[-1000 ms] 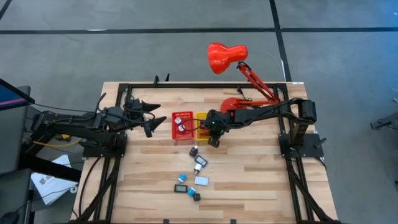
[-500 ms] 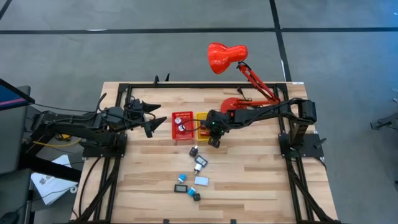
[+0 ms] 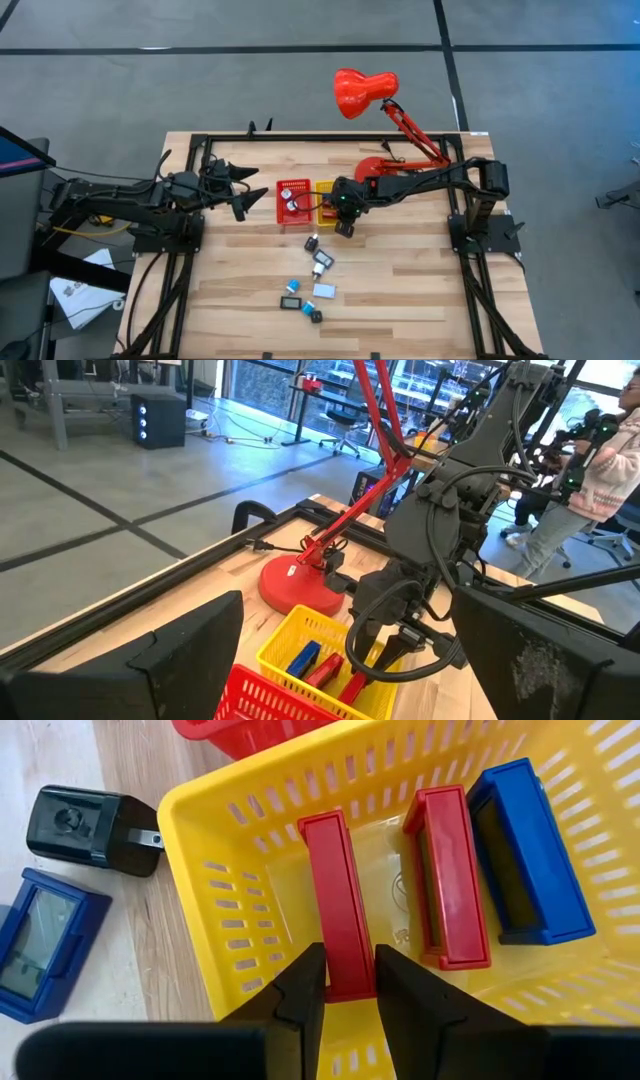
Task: Pick & Place Office items
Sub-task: Put the red digital timer into the yellow basket, then put the blue digital timer into the yellow basket
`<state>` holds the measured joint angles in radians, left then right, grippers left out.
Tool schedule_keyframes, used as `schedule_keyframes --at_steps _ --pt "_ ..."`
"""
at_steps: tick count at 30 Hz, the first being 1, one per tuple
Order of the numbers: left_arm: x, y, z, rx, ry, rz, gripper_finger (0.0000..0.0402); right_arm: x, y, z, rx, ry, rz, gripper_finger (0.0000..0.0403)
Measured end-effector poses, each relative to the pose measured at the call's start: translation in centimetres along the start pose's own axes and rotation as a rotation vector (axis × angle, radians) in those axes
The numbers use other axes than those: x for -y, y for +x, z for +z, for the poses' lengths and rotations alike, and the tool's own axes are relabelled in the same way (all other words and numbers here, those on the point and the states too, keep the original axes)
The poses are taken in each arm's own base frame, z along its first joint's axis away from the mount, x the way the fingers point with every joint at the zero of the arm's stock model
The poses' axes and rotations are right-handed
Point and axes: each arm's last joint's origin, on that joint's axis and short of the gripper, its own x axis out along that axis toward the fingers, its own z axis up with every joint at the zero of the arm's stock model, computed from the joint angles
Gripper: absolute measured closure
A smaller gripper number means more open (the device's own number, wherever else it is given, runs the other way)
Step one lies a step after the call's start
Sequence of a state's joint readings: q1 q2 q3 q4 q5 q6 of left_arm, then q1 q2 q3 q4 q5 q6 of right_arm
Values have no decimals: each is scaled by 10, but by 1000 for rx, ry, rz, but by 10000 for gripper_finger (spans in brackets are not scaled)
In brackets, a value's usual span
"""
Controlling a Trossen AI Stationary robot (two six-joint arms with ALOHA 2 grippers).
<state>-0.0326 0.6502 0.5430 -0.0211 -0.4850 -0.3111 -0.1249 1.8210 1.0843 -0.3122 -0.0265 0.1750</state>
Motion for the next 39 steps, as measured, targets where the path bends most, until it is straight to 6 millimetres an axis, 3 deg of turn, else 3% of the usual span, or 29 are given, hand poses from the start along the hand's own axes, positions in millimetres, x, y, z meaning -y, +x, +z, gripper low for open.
schedule_keyframes --at_steps 16,29,39 --pt "0 0 0 0 0 0 49 0 0 0 0 -28 0 318" --pt "0 0 0 0 0 0 49 0 0 1 7 -26 1 275" --pt "0 0 0 0 0 0 48 -2 -14 10 60 -28 10 269"
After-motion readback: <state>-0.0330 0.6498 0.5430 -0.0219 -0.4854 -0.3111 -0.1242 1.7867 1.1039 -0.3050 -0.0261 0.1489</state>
